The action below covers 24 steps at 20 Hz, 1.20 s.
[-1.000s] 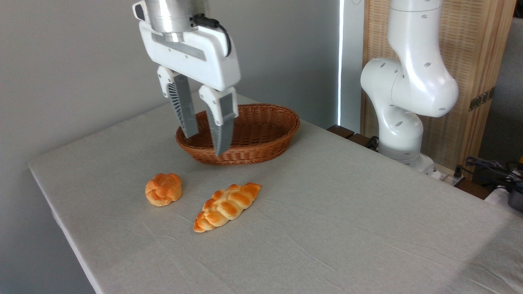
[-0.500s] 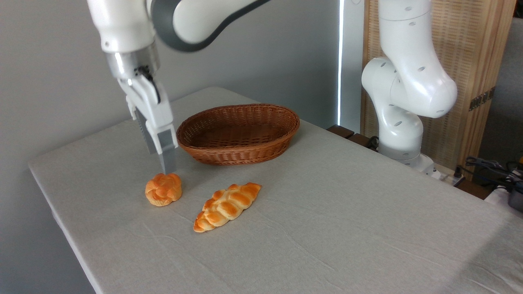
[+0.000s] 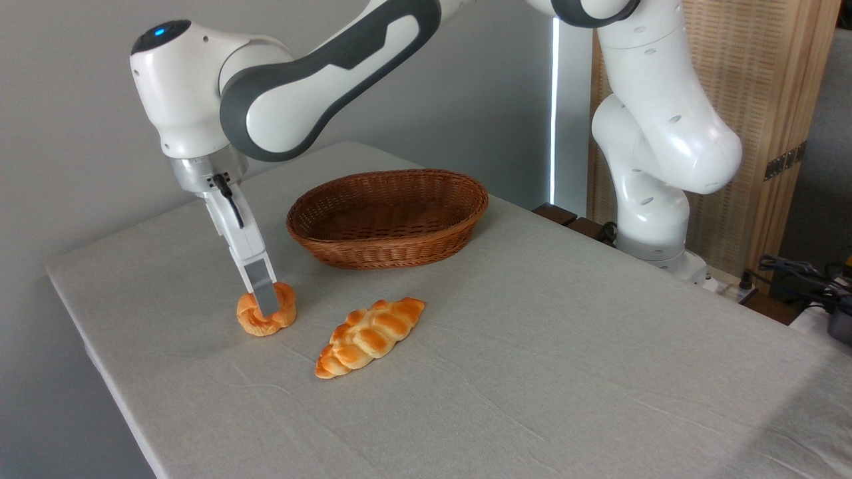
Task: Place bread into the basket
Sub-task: 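Lower the gripper around the small round roll and close on it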
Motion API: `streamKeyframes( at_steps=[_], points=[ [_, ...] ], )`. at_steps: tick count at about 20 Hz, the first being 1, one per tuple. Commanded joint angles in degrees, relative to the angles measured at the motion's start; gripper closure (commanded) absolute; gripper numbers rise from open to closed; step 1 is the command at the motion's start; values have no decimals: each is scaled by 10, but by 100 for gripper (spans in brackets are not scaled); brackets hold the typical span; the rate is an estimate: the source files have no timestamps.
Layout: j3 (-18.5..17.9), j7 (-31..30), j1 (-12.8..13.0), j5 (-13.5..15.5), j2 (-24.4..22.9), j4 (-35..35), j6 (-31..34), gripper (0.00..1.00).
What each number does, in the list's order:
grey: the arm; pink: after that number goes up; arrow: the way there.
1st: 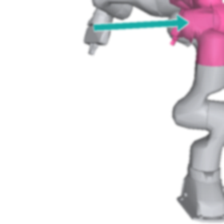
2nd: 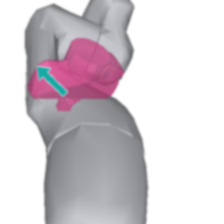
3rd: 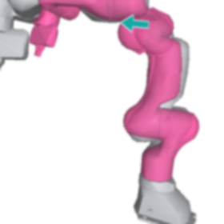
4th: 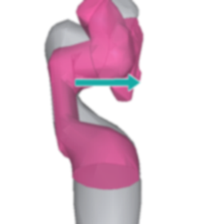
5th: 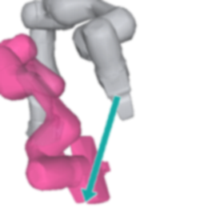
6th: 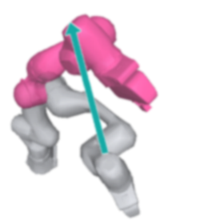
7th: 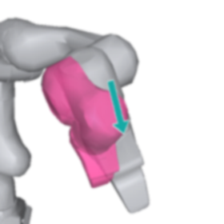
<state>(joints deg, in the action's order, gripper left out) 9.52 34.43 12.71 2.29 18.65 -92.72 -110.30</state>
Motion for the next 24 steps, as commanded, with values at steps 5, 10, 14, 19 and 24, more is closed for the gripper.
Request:
streamKeyframes(
  at_steps=[5, 10, 14, 19, 24],
  points=[
    [14, -9, 2, -22, 16, -13, -32, 27],
    [14, -7, 1, -34, 17, -13, -32, 52],
    [14, -1, 1, -35, 18, -13, -31, 73],
    [14, -1, 1, -35, 18, -13, -30, 81],
    [14, -1, 0, -35, 18, -13, -30, 81]
  ],
)
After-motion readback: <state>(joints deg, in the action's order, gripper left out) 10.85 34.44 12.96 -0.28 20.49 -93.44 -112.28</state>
